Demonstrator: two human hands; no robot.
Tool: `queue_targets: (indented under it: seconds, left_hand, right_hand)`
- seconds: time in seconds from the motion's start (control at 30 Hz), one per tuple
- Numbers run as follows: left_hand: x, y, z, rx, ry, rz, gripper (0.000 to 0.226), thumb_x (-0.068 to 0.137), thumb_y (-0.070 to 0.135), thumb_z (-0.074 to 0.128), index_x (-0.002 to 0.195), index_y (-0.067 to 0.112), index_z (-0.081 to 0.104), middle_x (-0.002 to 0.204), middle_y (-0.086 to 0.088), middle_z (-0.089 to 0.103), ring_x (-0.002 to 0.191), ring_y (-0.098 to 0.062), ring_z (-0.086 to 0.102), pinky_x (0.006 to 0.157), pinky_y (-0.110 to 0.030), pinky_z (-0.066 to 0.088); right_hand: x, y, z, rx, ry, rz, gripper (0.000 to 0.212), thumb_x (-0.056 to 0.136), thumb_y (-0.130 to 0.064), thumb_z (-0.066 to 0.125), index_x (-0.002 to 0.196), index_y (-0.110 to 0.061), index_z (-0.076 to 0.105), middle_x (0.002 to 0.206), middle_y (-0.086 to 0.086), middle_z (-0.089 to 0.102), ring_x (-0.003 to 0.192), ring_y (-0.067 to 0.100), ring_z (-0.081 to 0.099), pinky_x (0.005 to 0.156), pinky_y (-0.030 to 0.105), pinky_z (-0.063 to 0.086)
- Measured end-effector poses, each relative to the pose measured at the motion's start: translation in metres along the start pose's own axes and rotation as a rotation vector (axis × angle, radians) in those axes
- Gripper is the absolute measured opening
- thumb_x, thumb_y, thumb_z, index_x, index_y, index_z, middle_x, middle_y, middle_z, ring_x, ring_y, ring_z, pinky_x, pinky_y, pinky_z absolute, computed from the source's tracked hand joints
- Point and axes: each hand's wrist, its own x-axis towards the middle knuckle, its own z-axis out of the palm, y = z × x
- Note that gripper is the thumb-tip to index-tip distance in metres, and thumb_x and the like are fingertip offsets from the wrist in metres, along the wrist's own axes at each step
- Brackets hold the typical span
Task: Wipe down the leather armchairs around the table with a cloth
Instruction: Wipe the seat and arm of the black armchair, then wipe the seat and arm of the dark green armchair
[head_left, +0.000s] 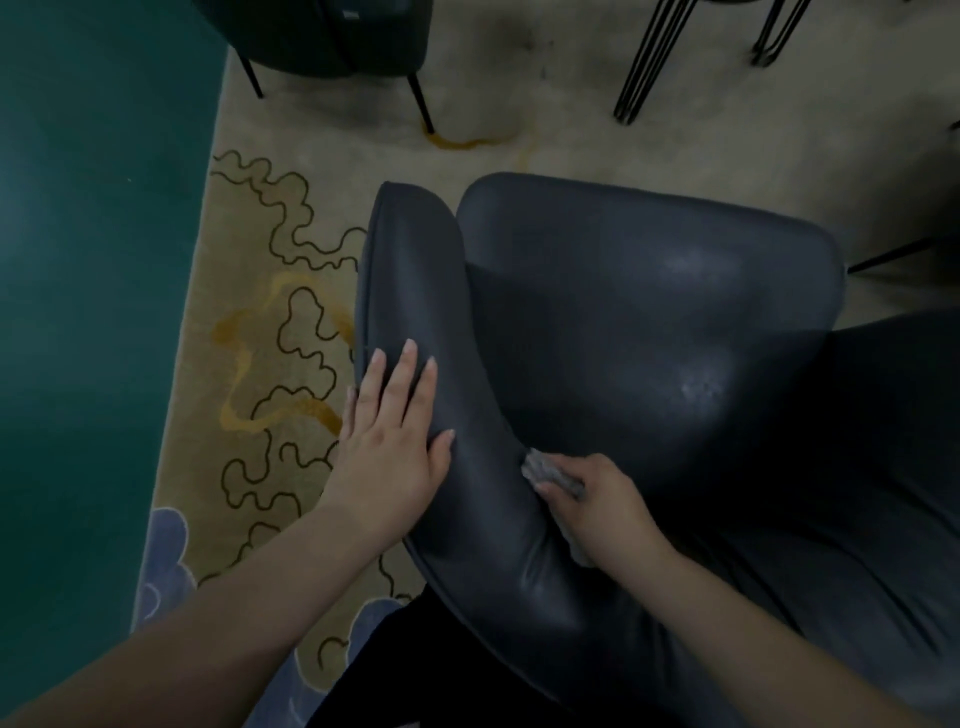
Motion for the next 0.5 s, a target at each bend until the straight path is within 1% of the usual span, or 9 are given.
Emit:
queue_targets:
  seconds: [0.07, 0.13, 0.2, 0.23, 0.27, 0.33, 0.4, 0.43, 0.5]
  left_hand:
    - [0.0, 0.0, -0.001, 0.009, 0.002, -0.005, 0.071, 0.094, 0.043, 0.041, 0.154, 0.017, 0.016, 0.163, -0.003, 0.005, 0.15, -0.027, -0.001, 0.118, -0.053, 0.016]
    - [0.0, -0.001, -0.003, 0.005, -0.002, 0.002, 0.071, 0.094, 0.043, 0.044, 0.154, 0.017, 0.017, 0.163, -0.002, 0.005, 0.15, -0.026, -0.001, 0.118, -0.052, 0.018]
    - [0.001, -0.007, -0.007, 0.003, -0.02, 0.028, 0.071, 0.095, 0.048, 0.042, 0.155, 0.02, 0.015, 0.163, 0.0, 0.003, 0.149, -0.024, -0.002, 0.12, -0.049, 0.015]
    - [0.003, -0.012, -0.01, 0.01, -0.033, 0.054, 0.071, 0.094, 0.052, 0.037, 0.155, 0.022, 0.013, 0.163, 0.002, 0.001, 0.149, -0.022, -0.004, 0.121, -0.046, 0.012]
    - [0.004, -0.018, -0.013, 0.02, -0.042, 0.083, 0.072, 0.094, 0.055, 0.033, 0.155, 0.024, 0.011, 0.163, 0.004, -0.001, 0.149, -0.02, -0.005, 0.121, -0.043, 0.009]
    - [0.008, -0.037, -0.023, 0.025, -0.056, 0.134, 0.071, 0.094, 0.057, 0.027, 0.155, 0.026, 0.006, 0.163, 0.007, -0.003, 0.148, -0.014, -0.006, 0.121, -0.039, 0.006]
    - [0.012, -0.062, -0.04, 0.029, -0.065, 0.165, 0.07, 0.096, 0.056, 0.025, 0.155, 0.026, 0.003, 0.163, 0.008, -0.004, 0.148, -0.011, -0.005, 0.122, -0.039, 0.006]
    - [0.014, -0.078, -0.05, 0.042, -0.061, 0.167, 0.069, 0.097, 0.055, 0.024, 0.155, 0.025, 0.001, 0.163, 0.007, -0.004, 0.148, -0.012, -0.003, 0.122, -0.039, 0.007]
    - [0.017, -0.117, -0.072, 0.077, -0.054, 0.157, 0.068, 0.098, 0.054, 0.023, 0.155, 0.023, 0.002, 0.163, 0.005, 0.0, 0.148, -0.014, 0.002, 0.121, -0.041, 0.008]
  right_hand:
    - [0.003, 0.003, -0.01, -0.031, -0.054, 0.072, 0.028, 0.09, -0.019, 0.063, 0.118, -0.016, 0.067, 0.111, 0.001, 0.067, 0.099, 0.006, 0.061, 0.074, 0.0, 0.035]
    - [0.006, -0.003, -0.016, -0.068, -0.06, 0.093, 0.027, 0.09, -0.02, 0.063, 0.117, -0.016, 0.067, 0.111, 0.002, 0.066, 0.102, 0.011, 0.061, 0.075, 0.006, 0.038]
    - [0.01, -0.018, -0.016, -0.074, 0.023, 0.074, 0.026, 0.09, -0.022, 0.063, 0.115, -0.019, 0.068, 0.109, 0.007, 0.066, 0.099, 0.013, 0.062, 0.083, 0.014, 0.044]
    - [0.012, -0.028, -0.015, -0.07, 0.08, 0.064, 0.025, 0.089, -0.023, 0.064, 0.114, -0.021, 0.068, 0.106, 0.009, 0.065, 0.097, 0.014, 0.062, 0.088, 0.02, 0.046]
    - [0.015, -0.039, -0.012, -0.064, 0.129, 0.059, 0.025, 0.089, -0.024, 0.064, 0.114, -0.023, 0.068, 0.104, 0.009, 0.065, 0.095, 0.014, 0.062, 0.089, 0.023, 0.046]
    - [0.021, -0.064, -0.004, -0.064, 0.211, 0.046, 0.027, 0.089, -0.025, 0.064, 0.115, -0.025, 0.067, 0.103, 0.007, 0.063, 0.093, 0.01, 0.059, 0.088, 0.02, 0.043]
    - [0.029, -0.092, 0.005, -0.06, 0.303, 0.027, 0.029, 0.088, -0.025, 0.064, 0.117, -0.026, 0.066, 0.103, 0.006, 0.061, 0.091, 0.008, 0.055, 0.086, 0.015, 0.038]
    - [0.033, -0.107, 0.009, -0.051, 0.341, 0.019, 0.029, 0.088, -0.025, 0.064, 0.117, -0.025, 0.066, 0.103, 0.006, 0.06, 0.092, 0.01, 0.056, 0.088, 0.016, 0.038]
    - [0.042, -0.138, 0.019, -0.052, 0.372, -0.01, 0.027, 0.089, -0.025, 0.062, 0.116, -0.022, 0.066, 0.103, 0.008, 0.063, 0.096, 0.016, 0.059, 0.093, 0.026, 0.044]
